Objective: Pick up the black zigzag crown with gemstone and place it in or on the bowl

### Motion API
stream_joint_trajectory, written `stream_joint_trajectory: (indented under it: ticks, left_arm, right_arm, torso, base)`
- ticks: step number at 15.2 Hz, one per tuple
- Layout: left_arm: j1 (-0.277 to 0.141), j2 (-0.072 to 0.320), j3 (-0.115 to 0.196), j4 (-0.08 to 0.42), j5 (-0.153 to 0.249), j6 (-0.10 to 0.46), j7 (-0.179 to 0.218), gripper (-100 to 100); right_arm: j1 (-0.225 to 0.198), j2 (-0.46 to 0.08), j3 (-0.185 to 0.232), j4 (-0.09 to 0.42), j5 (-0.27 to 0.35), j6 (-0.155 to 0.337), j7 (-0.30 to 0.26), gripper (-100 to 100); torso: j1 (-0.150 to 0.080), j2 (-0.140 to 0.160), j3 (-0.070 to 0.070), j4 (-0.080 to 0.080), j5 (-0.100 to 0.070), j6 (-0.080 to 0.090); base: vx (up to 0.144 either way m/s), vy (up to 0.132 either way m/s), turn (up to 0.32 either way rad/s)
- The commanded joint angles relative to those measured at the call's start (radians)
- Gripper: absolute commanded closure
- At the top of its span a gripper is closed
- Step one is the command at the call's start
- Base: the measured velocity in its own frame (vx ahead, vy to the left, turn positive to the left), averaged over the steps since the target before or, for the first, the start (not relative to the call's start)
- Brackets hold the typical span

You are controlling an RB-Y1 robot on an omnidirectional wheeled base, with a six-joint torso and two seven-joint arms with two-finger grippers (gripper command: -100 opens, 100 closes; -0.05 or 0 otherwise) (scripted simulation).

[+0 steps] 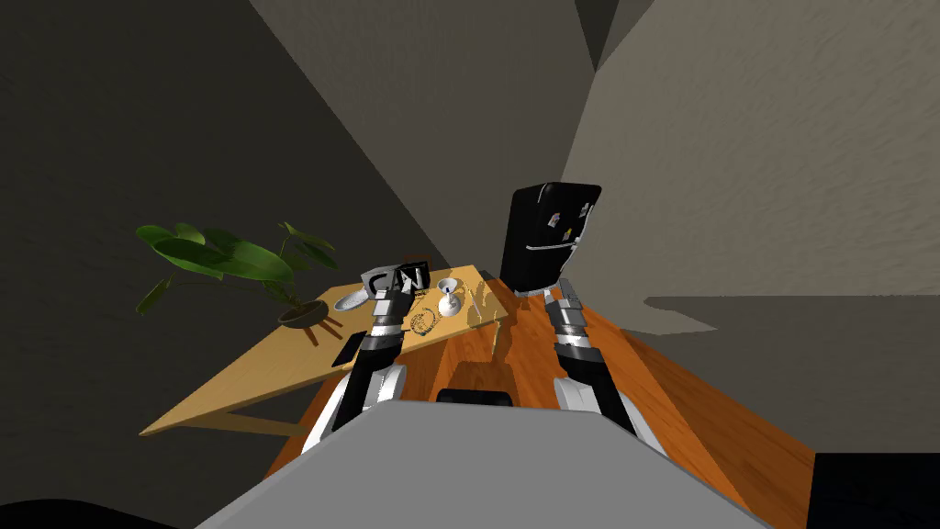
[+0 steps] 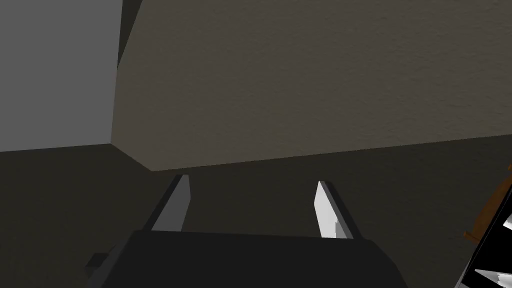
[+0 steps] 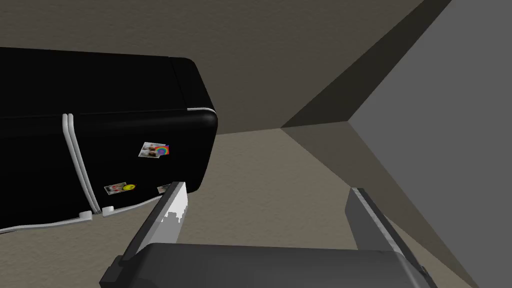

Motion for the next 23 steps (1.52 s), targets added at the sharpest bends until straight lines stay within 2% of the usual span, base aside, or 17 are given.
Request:
stream_joint_trajectory:
  ticks: [1,4,5,7,10,12,17,18,21,23]
  left_arm:
    - [-0.001,0.037,0.008,0.008,0.003,0.025,-0.002,-100]
    - [-0.003,0.082,0.026,0.029,0.010,0.085,-0.008,-100]
    - [-0.003,0.082,0.026,0.029,0.010,0.085,-0.008,-100]
    - [-0.006,0.105,0.044,0.049,0.017,0.136,-0.013,-100]
    - [-0.007,0.114,0.054,0.061,0.021,0.175,-0.016,-100]
    - [-0.010,0.128,0.077,0.087,0.030,0.234,-0.023,-100]
    - [-0.014,0.138,0.102,0.117,0.040,0.332,-0.031,-100]
    - [-0.014,0.138,0.102,0.117,0.040,0.332,-0.031,-100]
    - [-0.018,0.143,0.130,0.150,0.051,0.402,-0.040,-100]
    - [-0.018,0.143,0.130,0.150,0.051,0.423,-0.040,-100]
  right_arm:
    - [0.000,0.000,0.000,0.000,0.000,0.000,0.000,0]
    - [0.000,0.000,0.000,0.000,0.000,0.000,0.000,0]
    - [0.000,0.000,0.000,0.000,0.000,0.000,0.000,0]
    - [0.000,0.000,0.000,0.000,0.000,0.000,0.000,0]
    - [0.000,0.000,0.000,0.000,0.000,0.000,0.000,0]
    - [0.000,0.000,0.000,0.000,0.000,0.000,0.000,0]
    - [0.000,0.000,0.000,0.000,0.000,0.000,0.000,0]
    - [0.000,0.000,0.000,0.000,0.000,0.000,0.000,0]
    - [0.000,0.000,0.000,0.000,0.000,0.000,0.000,0]
    - [0.000,0.000,0.000,0.000,0.000,0.000,0.000,0]
  torso:
    - [0.000,0.000,0.000,0.000,0.000,0.000]
    - [0.001,-0.001,0.000,0.000,0.000,0.000]
    - [0.001,-0.001,-0.001,0.000,0.000,0.000]
    - [0.002,-0.001,-0.001,0.000,0.000,0.000]
    - [0.001,-0.001,-0.001,0.000,0.000,0.000]
    - [0.001,-0.001,-0.001,0.000,0.000,0.000]
    - [0.001,-0.002,-0.001,0.000,0.000,0.000]
    - [0.001,-0.002,-0.001,0.000,0.000,0.000]
    - [0.001,-0.001,-0.001,0.000,0.000,0.000]
    - [0.001,-0.001,-0.001,0.000,0.000,0.000]
  base:
    - [0.004,0.001,-0.058]
    - [0.013,0.012,-0.127]
    - [0.015,0.018,-0.098]
    - [0.015,0.012,-0.116]
    - [0.015,0.014,-0.100]
    - [0.016,0.013,-0.158]
    - [0.017,0.017,-0.122]
    - [0.009,0.011,-0.047]
    - [0.009,0.012,-0.135]
    - [0.011,0.017,-0.085]
